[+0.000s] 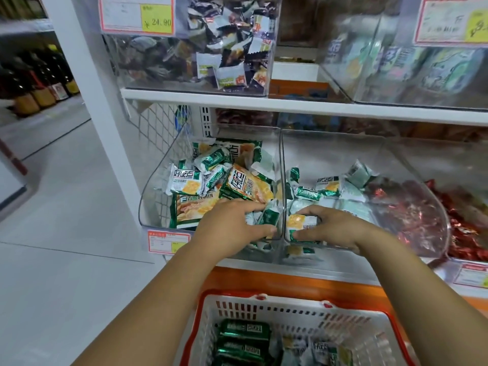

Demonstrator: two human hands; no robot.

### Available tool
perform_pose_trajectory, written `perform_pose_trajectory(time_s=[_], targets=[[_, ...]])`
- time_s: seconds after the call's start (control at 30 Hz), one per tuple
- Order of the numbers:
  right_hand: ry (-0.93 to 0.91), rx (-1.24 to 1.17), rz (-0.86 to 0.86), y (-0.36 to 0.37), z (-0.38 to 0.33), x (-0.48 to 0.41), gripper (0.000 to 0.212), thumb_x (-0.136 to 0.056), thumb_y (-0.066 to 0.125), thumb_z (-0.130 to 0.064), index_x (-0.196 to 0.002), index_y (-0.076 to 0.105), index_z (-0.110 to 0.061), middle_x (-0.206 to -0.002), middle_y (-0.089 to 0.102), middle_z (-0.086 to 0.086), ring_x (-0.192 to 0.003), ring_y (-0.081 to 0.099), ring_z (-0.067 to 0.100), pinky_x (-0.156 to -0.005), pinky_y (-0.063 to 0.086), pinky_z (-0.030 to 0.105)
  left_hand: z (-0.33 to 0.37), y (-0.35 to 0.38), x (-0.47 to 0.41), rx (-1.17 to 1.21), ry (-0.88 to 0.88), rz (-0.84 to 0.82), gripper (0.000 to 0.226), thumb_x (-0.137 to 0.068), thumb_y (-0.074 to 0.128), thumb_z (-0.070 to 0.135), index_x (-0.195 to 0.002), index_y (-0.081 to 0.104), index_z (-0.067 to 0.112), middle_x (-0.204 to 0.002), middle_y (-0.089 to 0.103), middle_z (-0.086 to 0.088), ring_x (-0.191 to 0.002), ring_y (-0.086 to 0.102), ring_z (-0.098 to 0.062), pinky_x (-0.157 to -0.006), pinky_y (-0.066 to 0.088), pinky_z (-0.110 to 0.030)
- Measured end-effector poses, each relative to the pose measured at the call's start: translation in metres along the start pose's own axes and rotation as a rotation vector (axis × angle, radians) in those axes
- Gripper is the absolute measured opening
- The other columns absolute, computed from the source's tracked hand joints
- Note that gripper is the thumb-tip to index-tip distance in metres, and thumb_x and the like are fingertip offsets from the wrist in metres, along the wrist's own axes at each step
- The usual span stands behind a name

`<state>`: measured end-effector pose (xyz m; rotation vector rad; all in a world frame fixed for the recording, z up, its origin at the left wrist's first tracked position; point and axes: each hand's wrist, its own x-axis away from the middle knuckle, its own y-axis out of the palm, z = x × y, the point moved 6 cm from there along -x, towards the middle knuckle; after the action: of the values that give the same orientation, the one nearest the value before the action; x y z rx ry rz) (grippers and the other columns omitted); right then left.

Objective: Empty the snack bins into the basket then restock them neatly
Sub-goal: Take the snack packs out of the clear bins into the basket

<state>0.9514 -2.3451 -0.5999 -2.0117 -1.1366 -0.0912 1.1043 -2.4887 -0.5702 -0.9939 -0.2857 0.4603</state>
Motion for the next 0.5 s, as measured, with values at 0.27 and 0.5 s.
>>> perform_pose_trajectory(time_s=[0.27,0.5], targets=[[-0.073,-0.160,0.015,-0.003,-0.008,0.011,0.059,-0.073,0.083,-0.018,-0.123,0.056,-0.033,-0.137,0.046,-0.007,-0.083,0.058,0.014,-0.064,0.046,0.028,-0.002,-0.008,0.008,0.264,0.004,0.090,0.045,-0.085,0.071,0.045,-0.128,0.062,0.035,-0.136,0.056,0.011,-0.125,0.051,-0.011,-0.096,0.043,-0.028],[0.035,-0.207,0.067,-0.001,-0.004,0.012,0.102,-0.069,0.085,-0.031,-0.148,0.026,-0.004,-0.146,0.040,0.009,-0.110,0.051,0.021,-0.080,0.048,0.026,-0.004,-0.043,0.027,0.508,0.007,0.262,0.040,-0.084,0.074,0.036,-0.123,0.063,0.037,-0.125,0.061,0.017,-0.112,0.056,-0.001,-0.093,0.043,-0.016]])
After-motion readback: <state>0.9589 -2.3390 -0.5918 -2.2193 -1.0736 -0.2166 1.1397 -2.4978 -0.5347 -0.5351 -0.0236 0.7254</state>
